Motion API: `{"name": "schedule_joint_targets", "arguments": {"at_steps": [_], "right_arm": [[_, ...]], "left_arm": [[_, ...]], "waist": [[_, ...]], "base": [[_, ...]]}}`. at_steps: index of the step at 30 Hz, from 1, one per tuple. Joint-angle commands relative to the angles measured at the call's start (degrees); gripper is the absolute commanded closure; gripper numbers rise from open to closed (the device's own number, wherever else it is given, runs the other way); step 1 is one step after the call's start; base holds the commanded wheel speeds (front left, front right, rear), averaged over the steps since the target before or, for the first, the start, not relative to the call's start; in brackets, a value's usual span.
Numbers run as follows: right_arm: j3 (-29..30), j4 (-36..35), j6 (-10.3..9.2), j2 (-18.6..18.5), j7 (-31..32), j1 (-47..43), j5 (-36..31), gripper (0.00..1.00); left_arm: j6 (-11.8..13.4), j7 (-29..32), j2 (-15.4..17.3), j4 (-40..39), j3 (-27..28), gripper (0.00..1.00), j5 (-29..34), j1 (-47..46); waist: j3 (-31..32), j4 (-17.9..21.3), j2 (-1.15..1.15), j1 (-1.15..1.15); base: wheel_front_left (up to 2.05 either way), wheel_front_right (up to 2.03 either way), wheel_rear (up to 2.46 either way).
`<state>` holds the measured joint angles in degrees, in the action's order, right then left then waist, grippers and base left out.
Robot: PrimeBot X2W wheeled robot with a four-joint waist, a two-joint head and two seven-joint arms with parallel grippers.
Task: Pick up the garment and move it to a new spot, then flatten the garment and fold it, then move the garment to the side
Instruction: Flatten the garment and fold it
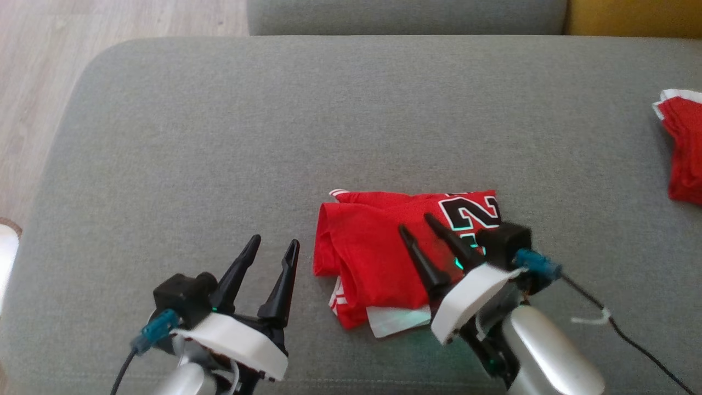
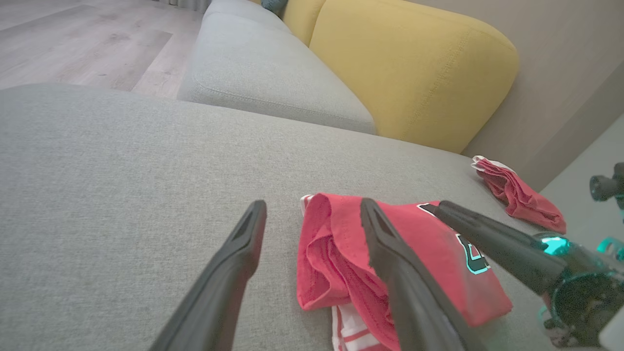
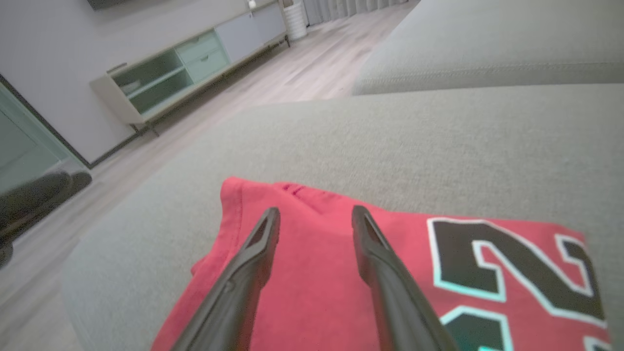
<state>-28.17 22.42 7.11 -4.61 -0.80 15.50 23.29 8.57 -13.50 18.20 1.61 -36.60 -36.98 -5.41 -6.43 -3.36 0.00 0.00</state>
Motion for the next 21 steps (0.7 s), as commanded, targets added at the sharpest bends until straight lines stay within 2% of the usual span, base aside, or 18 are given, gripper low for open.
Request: {"name": "schedule_joint_targets", "arguments": {"at_steps": [1,2,4,5,6,7,15,21], "right_arm": [[-1.69,-1.09,0.37,-0.19,-1.08,1.14,-1.53,0.40],[-2.24,-0.31,0.37,-0.17,-1.49,0.92,-2.33,0.53],[-3.26,1.99,0.37,-0.05,-2.24,0.75,-3.27,0.64],[-3.85,3.47,0.37,0.06,-2.64,0.79,-3.59,0.75],[-4.57,5.08,0.37,0.22,-3.08,0.91,-3.71,0.92],[-5.33,6.71,0.37,0.40,-3.55,1.08,-3.79,1.00],[-14.89,16.01,0.37,1.64,-8.00,3.85,-0.37,1.00],[-24.65,17.05,0.37,1.71,-9.81,6.22,5.03,1.00]], "left_arm": [[0.16,-0.64,0.78,-1.52,2.21,0.00,-0.09,-2.90],[0.17,-0.66,0.82,-1.49,2.27,0.00,-0.12,-2.91],[0.18,-0.69,0.81,-1.47,2.35,0.00,-0.16,-2.95],[0.18,-0.71,0.79,-1.46,2.36,0.00,-0.17,-2.96],[0.17,-0.73,0.77,-1.45,2.37,0.00,-0.19,-2.98],[0.14,-0.74,0.76,-1.42,2.36,0.00,-0.21,-3.00],[0.13,-0.88,1.00,-1.34,2.64,0.00,-0.34,-2.72],[0.32,-0.97,1.17,-1.49,2.82,0.00,-0.37,-2.33]], "waist": [[-0.17,-0.48,0.00,0.00],[-0.20,-0.72,0.00,0.00],[-0.23,-1.22,0.00,0.00],[-0.22,-1.49,0.00,0.00],[-0.21,-1.75,0.00,0.00],[-0.17,-2.02,0.00,0.00],[0.08,-3.37,0.00,0.00],[0.30,-3.54,0.00,0.00]], "base": [[0.00,0.00,0.00],[0.00,0.00,0.00],[0.00,0.00,0.00],[0.00,0.00,0.00],[0.00,0.00,0.00],[0.00,0.00,0.00],[0.00,0.00,0.00],[0.00,0.00,0.00]]}}
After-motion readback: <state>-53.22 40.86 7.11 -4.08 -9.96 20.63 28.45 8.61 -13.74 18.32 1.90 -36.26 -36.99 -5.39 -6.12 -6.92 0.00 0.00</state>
